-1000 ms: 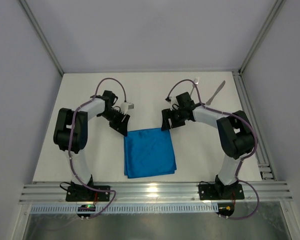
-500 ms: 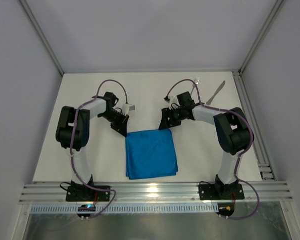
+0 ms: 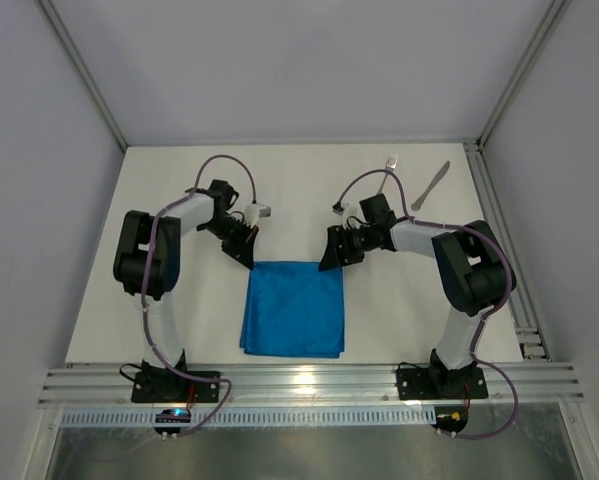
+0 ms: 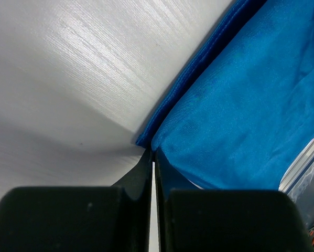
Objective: Fold the napkin into a case and place the utensils inside
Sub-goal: Pick up the lower triangle-folded napkin from the center of the board.
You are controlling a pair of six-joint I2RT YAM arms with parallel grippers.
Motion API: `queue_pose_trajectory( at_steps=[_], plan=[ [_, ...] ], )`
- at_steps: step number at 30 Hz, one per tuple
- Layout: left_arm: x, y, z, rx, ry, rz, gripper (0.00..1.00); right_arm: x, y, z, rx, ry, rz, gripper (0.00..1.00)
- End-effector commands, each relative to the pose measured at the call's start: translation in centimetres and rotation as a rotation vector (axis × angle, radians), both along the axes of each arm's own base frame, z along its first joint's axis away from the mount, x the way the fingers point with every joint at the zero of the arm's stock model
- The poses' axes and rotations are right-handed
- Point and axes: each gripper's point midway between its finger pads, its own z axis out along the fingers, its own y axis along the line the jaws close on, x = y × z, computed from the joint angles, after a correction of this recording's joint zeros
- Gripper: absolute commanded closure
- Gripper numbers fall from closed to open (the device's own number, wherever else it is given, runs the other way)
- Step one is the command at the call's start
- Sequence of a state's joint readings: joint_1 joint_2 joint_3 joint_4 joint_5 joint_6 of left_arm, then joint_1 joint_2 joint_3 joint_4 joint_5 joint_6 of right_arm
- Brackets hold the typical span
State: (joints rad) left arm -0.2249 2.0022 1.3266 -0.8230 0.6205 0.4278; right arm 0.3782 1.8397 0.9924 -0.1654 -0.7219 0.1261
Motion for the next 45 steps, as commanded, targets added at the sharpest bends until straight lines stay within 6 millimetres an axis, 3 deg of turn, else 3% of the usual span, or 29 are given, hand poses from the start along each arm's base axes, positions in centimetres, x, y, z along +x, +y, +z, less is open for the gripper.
queue_pose_trajectory(
  at_steps=[1, 7, 12, 20, 25, 26, 34, 39, 45],
  plan=[
    [2.2, 0.6, -0.9, 0.045, -0.079, -0.027, 1.0, -3.0, -1.7, -3.8, -0.091, 0.148, -0.03, 0.36],
    [2.5, 0.8, -1.2, 0.06, -0.088, -0.041, 1.0, -3.4, -1.9, -4.6, -0.101, 0.171, -0.055, 0.36],
    [2.8, 1.0, -1.2, 0.071, -0.102, -0.054, 1.0, -2.8, -2.6, -3.0, -0.137, 0.152, -0.107, 0.36],
    [2.6, 0.8, -1.1, 0.059, -0.099, -0.072, 1.0, -1.5, -5.4, -2.2, -0.189, 0.116, -0.288, 0.29],
    [2.4, 0.8, -1.1, 0.054, -0.094, -0.073, 1.0, -2.3, -4.8, -3.6, -0.149, 0.146, -0.272, 0.29],
    [2.4, 0.8, -1.1, 0.052, -0.092, -0.073, 1.0, -3.2, -4.9, -4.1, -0.136, 0.173, -0.274, 0.29],
    [2.5, 0.7, -1.1, 0.047, -0.092, -0.069, 1.0, -2.7, -3.0, -5.3, -0.048, 0.188, -0.268, 0.33],
    [2.7, 0.6, -1.1, 0.047, -0.094, -0.069, 1.0, -3.7, -1.7, -6.0, -0.044, 0.216, -0.229, 0.35],
    [2.8, 0.6, -1.2, 0.047, -0.095, -0.069, 1.0, -4.7, -1.6, -6.6, -0.038, 0.244, -0.212, 0.39]
  ],
)
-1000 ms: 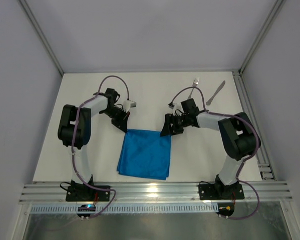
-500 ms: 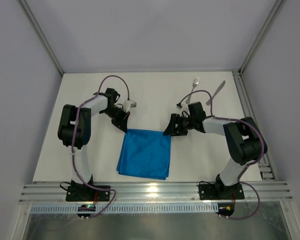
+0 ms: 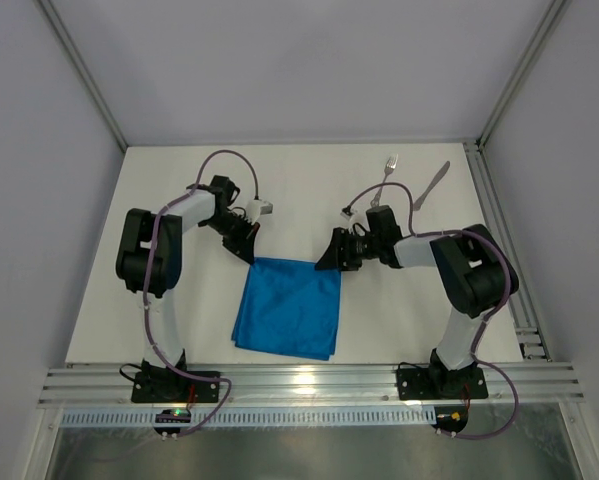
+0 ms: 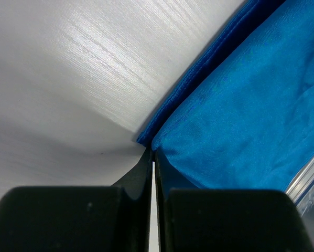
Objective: Fold the napkin into a case and place the utensils inside
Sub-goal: Pick up the lower triangle-folded napkin from the center of the board.
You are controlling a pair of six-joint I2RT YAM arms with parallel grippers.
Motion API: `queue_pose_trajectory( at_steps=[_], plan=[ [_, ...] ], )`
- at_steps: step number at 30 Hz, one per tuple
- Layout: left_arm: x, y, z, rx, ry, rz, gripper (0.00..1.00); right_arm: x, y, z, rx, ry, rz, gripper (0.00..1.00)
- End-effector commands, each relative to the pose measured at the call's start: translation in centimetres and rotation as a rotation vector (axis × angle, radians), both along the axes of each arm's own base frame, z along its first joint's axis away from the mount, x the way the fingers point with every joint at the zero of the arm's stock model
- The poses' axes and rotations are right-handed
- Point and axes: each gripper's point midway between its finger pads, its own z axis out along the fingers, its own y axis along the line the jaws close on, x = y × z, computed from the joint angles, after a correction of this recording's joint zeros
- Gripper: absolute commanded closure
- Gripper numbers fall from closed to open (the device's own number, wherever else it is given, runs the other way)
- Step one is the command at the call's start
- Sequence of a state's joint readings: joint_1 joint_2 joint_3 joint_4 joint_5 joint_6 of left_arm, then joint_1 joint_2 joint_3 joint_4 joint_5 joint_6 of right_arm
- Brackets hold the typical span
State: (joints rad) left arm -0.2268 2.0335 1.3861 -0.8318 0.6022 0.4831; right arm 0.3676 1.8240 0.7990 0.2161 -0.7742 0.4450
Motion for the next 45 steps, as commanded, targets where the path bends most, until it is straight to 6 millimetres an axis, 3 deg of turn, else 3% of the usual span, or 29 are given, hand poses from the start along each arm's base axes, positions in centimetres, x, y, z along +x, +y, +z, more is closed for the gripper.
queue_pose_trajectory(
  at_steps=[1, 7, 16, 23, 24, 25, 27, 29, 30, 33, 38, 44, 45],
  plan=[
    [1.1, 0.5, -1.2, 0.037, -0.038, -0.023, 1.0, -4.5, -2.5, -6.6, -0.189, 0.19, -0.018, 0.4],
    [0.9, 0.4, -1.1, 0.03, -0.035, -0.024, 1.0, -5.6, -1.7, -7.0, -0.181, 0.195, 0.014, 0.44],
    [0.9, 0.4, -0.6, 0.024, -0.04, -0.025, 1.0, -5.9, 0.7, -6.3, -0.154, 0.147, 0.098, 0.61],
    [0.9, 0.2, -0.1, 0.01, -0.043, -0.026, 1.0, -6.5, 1.4, -5.7, -0.14, 0.13, 0.156, 0.81],
    [0.9, 0.2, 0.1, 0.007, -0.047, -0.028, 1.0, -6.4, 1.6, -5.5, -0.136, 0.123, 0.161, 0.85],
    [0.9, 0.2, 0.2, 0.006, -0.045, -0.028, 1.0, -6.5, 1.7, -5.4, -0.133, 0.119, 0.167, 0.95],
    [1.0, 0.0, 0.6, -0.005, -0.049, -0.027, 0.94, -6.4, 1.8, -5.2, -0.133, 0.11, 0.166, 0.96],
    [1.0, -0.2, 1.3, -0.031, -0.044, -0.022, 0.86, -5.8, 1.8, -4.6, -0.139, 0.081, 0.152, 0.96],
    [1.4, -0.2, 2.0, -0.045, -0.058, -0.015, 0.77, -5.6, 1.8, -4.4, -0.144, 0.071, 0.144, 0.96],
    [2.0, 0.2, 3.8, -0.092, -0.045, 0.032, 0.66, -4.0, 1.3, -3.4, -0.201, 0.005, 0.088, 0.96],
    [2.6, 1.8, 6.2, -0.104, -0.041, 0.091, 0.62, -1.7, -0.5, -2.0, -0.396, -0.122, -0.017, 0.96],
    [-0.8, 1.6, 6.4, -0.098, 0.038, 0.053, 0.65, 1.3, -2.0, 0.7, -0.535, -0.263, -0.137, 0.96],
    [-1.8, 1.7, 5.7, -0.087, 0.057, 0.048, 0.65, 1.6, -2.0, 1.2, -0.542, -0.282, -0.153, 0.96]
  ],
)
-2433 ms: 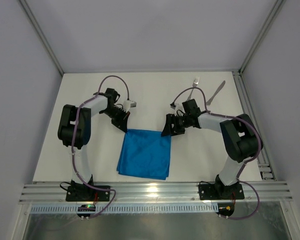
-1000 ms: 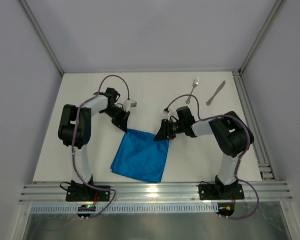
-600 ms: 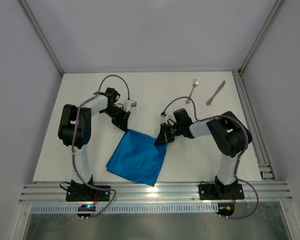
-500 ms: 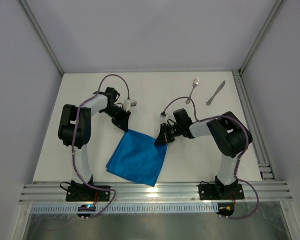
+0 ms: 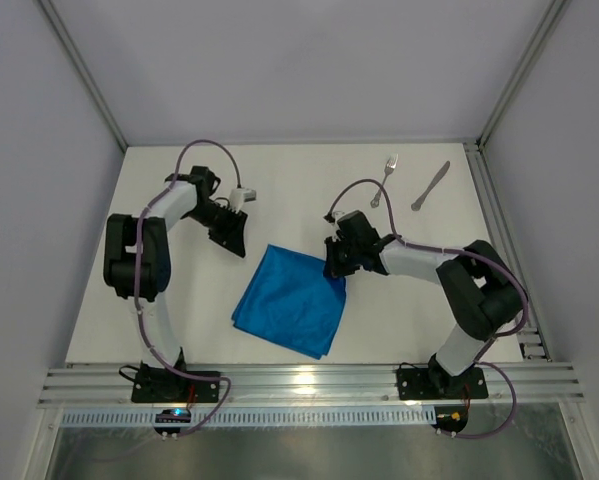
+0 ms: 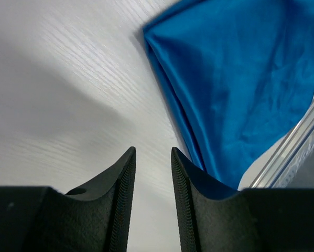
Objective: Fold the napkin into a case and place the utensils inside
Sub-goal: Pick up the lower triangle-folded napkin from the center of the board.
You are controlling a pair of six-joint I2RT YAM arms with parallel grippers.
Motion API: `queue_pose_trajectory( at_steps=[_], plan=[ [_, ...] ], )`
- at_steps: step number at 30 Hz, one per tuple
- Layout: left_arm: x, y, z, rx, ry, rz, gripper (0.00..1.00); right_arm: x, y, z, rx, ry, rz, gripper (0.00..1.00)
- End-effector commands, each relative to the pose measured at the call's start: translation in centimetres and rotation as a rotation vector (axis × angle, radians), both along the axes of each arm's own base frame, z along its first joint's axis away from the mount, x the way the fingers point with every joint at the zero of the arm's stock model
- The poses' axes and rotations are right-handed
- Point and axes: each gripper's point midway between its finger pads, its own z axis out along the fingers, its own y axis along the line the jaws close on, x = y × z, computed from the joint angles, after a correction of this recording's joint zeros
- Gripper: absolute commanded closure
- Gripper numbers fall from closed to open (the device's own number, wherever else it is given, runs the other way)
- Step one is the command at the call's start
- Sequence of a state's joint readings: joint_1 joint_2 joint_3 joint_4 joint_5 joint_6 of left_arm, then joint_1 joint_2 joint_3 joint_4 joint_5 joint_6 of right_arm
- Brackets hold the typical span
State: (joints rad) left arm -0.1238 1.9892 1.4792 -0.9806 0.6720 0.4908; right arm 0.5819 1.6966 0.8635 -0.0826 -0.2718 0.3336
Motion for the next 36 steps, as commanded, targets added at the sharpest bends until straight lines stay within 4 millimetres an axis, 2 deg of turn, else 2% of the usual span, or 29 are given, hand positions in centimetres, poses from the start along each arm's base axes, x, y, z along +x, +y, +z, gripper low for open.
queue_pose_trajectory(
  at_steps=[1, 3, 6, 8, 12, 19, 21, 27, 31, 36],
  plan=[
    [-3.5, -0.8, 1.1, -0.014, 0.039, -0.051, 0.65, 3.3, -2.4, 2.6, -0.149, -0.181, -0.112, 0.96],
    [-4.9, -1.4, 0.7, -0.011, 0.054, -0.078, 0.65, 3.9, -2.5, 3.5, -0.182, -0.241, -0.114, 0.96],
    [-6.6, -2.5, 0.4, -0.03, 0.093, -0.124, 0.64, 3.5, -1.2, 4.7, -0.217, -0.336, -0.032, 0.96],
    [-7.5, -2.9, 0.4, -0.037, 0.125, -0.149, 0.63, 2.9, -0.4, 4.9, -0.242, -0.369, 0.018, 0.96],
    [-8.3, -2.9, -0.4, -0.02, 0.145, -0.162, 0.56, 2.0, 0.2, 4.5, -0.252, -0.378, 0.041, 0.96],
    [-9.1, -2.0, -2.4, 0.068, 0.161, -0.159, 0.56, 1.5, 0.7, 5.5, -0.232, -0.444, 0.036, 0.96],
    [-9.1, -1.8, -3.0, 0.084, 0.159, -0.147, 0.57, 1.1, 0.9, 6.0, -0.229, -0.475, 0.057, 0.96],
    [-9.2, -2.2, -4.4, 0.076, 0.218, -0.116, 0.78, -0.5, 2.8, 6.5, -0.22, -0.531, 0.172, 0.96],
    [-9.4, -2.8, -4.6, 0.046, 0.247, -0.108, 0.83, -1.6, 3.1, 5.9, -0.239, -0.538, 0.212, 0.96],
    [-8.1, -2.1, -5.2, 0.096, 0.205, -0.071, 0.92, -3.1, 4.4, 5.8, -0.224, -0.591, 0.294, 0.96]
  ],
)
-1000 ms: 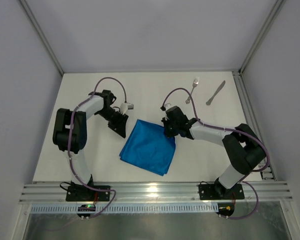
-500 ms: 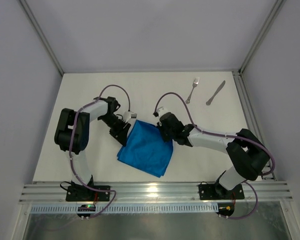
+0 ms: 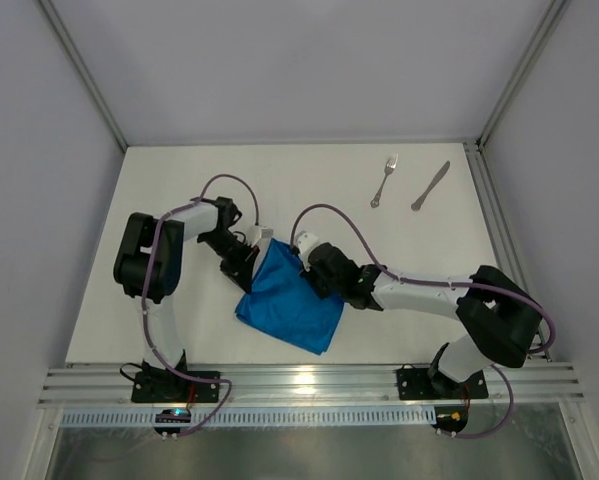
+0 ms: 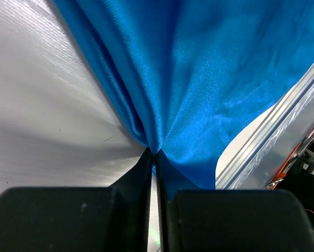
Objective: Fold the napkin into a case and place the utensils inside
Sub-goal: Pick up the lower triangle-folded napkin from the center of the board, then fold the lower triangle-folded napkin at the center of the board.
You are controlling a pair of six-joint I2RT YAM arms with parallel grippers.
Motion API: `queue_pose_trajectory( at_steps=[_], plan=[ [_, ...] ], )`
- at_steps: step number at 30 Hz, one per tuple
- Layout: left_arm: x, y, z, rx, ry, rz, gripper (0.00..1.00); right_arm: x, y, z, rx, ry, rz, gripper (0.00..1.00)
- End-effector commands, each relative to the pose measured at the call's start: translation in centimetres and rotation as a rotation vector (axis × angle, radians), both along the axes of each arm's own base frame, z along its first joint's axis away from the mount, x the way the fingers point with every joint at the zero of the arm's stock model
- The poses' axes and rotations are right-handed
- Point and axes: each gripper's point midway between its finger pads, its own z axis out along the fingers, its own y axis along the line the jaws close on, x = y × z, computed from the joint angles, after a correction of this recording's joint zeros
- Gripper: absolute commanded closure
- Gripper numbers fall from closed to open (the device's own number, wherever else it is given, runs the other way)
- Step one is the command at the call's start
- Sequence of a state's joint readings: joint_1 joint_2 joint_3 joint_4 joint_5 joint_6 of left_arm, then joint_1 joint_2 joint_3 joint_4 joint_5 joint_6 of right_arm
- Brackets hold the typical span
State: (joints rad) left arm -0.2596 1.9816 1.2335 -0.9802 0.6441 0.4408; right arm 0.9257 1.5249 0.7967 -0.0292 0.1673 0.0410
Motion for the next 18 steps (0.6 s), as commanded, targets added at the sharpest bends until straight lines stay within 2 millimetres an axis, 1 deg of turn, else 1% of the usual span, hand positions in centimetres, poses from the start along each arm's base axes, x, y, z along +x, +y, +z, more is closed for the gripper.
queue_pose_trajectory(
  at_steps=[1, 4, 6, 7, 8, 9, 11, 12, 14, 15, 16, 18],
  plan=[
    [1.8, 0.2, -0.7, 0.02, -0.048, 0.04, 0.96, -0.5, 1.6, 2.1, 0.038, -0.11, 0.08, 0.96],
    [2.2, 0.7, -0.7, 0.019, -0.04, 0.074, 0.98, -1.1, 1.4, 2.3, 0.034, -0.137, 0.108, 0.96],
    [2.4, 0.8, -0.7, 0.014, -0.036, 0.087, 0.97, -2.0, 1.6, 2.5, 0.038, -0.155, 0.145, 0.96],
    [2.5, 0.8, -0.7, 0.011, -0.037, 0.092, 0.97, -2.3, 1.9, 2.8, 0.045, -0.166, 0.165, 0.96],
    [2.5, 0.7, -0.7, 0.005, -0.036, 0.093, 0.97, -3.2, 2.4, 2.9, 0.044, -0.174, 0.202, 0.96],
    [2.5, 0.6, -0.7, -0.001, -0.035, 0.095, 0.97, -3.7, 2.7, 3.0, 0.03, -0.189, 0.235, 0.96],
    [2.5, 0.5, -0.7, -0.002, -0.032, 0.097, 0.97, -4.4, 3.3, 3.1, 0.016, -0.205, 0.264, 0.96],
    [2.5, 0.6, -0.8, -0.001, -0.031, 0.097, 0.97, -5.1, 3.7, 2.8, 0.0, -0.208, 0.285, 0.96],
    [2.5, 0.5, -0.9, -0.002, -0.027, 0.096, 0.97, -5.7, 4.1, 2.5, -0.008, -0.205, 0.298, 0.96],
    [2.5, 0.5, -0.8, -0.005, -0.029, 0.09, 0.96, -5.8, 4.1, 1.9, -0.025, -0.198, 0.292, 0.96],
    [2.5, 0.5, -0.7, -0.007, -0.029, 0.086, 0.89, -5.8, 4.2, 1.7, -0.015, -0.187, 0.276, 0.96],
    [2.9, 0.6, 0.1, -0.02, -0.044, 0.078, 0.79, -5.6, 4.0, 1.5, -0.014, -0.188, 0.256, 0.96]
  ],
)
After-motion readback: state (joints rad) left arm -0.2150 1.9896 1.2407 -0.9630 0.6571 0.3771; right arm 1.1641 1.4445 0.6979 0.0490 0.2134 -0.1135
